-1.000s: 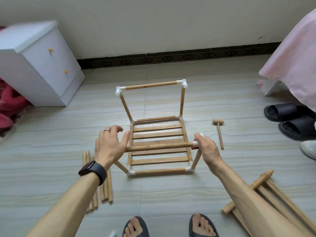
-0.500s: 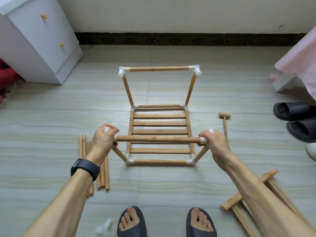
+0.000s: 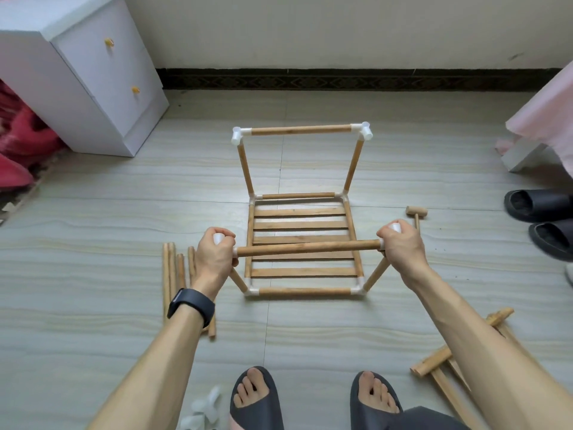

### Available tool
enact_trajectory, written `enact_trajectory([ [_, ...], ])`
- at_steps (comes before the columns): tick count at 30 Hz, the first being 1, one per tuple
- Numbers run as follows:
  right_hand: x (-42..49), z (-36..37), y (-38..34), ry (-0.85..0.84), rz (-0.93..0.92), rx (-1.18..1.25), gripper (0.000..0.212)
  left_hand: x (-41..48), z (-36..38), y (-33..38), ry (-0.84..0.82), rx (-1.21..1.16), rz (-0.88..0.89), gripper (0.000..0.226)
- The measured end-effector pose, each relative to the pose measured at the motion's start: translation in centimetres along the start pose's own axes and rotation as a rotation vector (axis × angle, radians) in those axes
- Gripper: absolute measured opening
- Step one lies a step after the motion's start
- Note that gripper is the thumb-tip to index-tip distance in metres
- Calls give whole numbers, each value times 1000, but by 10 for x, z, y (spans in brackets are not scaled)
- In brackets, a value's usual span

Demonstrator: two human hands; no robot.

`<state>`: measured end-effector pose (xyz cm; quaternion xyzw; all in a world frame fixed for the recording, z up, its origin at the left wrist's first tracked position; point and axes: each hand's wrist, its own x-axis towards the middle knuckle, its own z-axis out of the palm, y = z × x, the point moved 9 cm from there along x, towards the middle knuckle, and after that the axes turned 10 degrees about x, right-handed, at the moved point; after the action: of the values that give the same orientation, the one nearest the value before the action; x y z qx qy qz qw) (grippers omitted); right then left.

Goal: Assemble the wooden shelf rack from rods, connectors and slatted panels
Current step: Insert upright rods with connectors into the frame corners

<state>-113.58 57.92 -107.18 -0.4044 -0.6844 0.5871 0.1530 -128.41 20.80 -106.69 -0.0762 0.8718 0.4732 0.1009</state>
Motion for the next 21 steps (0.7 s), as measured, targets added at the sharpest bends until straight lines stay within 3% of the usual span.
enact_trajectory([
  [14, -7, -8, 19, -8, 36, -60, 9, -21, -3, -15, 14, 13, 43, 15],
  [21, -11, -7, 10, -11, 75, -49, 13, -16, -4, -7, -71, 91, 18, 12],
])
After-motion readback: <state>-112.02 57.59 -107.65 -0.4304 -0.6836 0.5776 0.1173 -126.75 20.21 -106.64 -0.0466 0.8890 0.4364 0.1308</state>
